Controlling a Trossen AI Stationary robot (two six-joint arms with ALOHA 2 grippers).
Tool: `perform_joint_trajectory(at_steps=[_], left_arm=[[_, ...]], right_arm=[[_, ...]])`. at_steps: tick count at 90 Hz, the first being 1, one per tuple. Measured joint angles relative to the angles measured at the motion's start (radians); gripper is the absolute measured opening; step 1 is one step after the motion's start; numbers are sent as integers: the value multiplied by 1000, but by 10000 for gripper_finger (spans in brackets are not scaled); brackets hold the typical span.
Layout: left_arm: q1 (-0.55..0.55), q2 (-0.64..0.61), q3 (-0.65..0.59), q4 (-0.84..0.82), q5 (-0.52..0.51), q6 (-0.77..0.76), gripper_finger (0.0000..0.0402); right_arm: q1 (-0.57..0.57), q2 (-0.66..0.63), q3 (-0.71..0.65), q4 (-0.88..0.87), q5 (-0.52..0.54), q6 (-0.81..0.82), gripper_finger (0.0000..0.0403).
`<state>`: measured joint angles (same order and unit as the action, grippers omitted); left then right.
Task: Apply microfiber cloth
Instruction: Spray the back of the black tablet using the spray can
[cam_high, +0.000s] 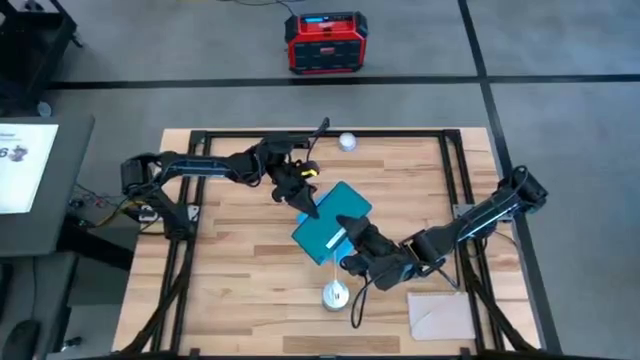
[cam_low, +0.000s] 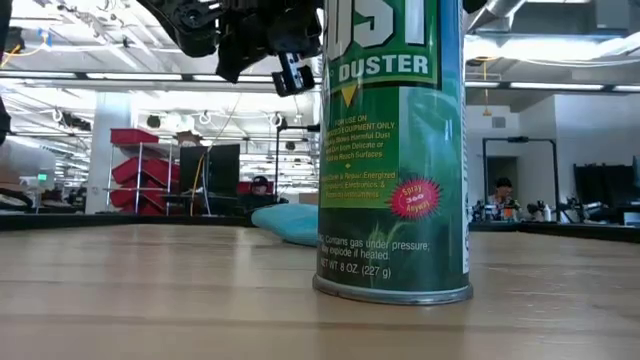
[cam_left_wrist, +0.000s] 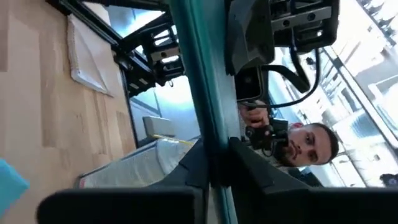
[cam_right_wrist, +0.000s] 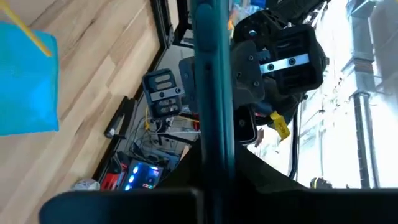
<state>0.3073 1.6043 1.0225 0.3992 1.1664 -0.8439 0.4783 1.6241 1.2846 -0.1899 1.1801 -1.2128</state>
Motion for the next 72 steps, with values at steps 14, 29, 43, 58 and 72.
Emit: perform_joint_trajectory(at_steps=[14, 29, 43, 58, 72], left_arm=[[0, 0, 2, 8, -15, 70, 9], [-2, 0, 5, 14, -41, 115, 8], [1, 0, 5, 26, -34, 133, 7], [21, 0, 5, 22, 2, 132, 7], [39, 0, 5, 18, 17, 136, 6]], right_arm=[[1, -1, 0, 21, -2, 39, 63], [-2, 0, 1, 28, -11, 46, 95], [1, 2, 1, 27, 13, 51, 118], [1, 2, 1, 23, 103, 95, 144], [15, 1, 3, 13, 180, 127, 166]])
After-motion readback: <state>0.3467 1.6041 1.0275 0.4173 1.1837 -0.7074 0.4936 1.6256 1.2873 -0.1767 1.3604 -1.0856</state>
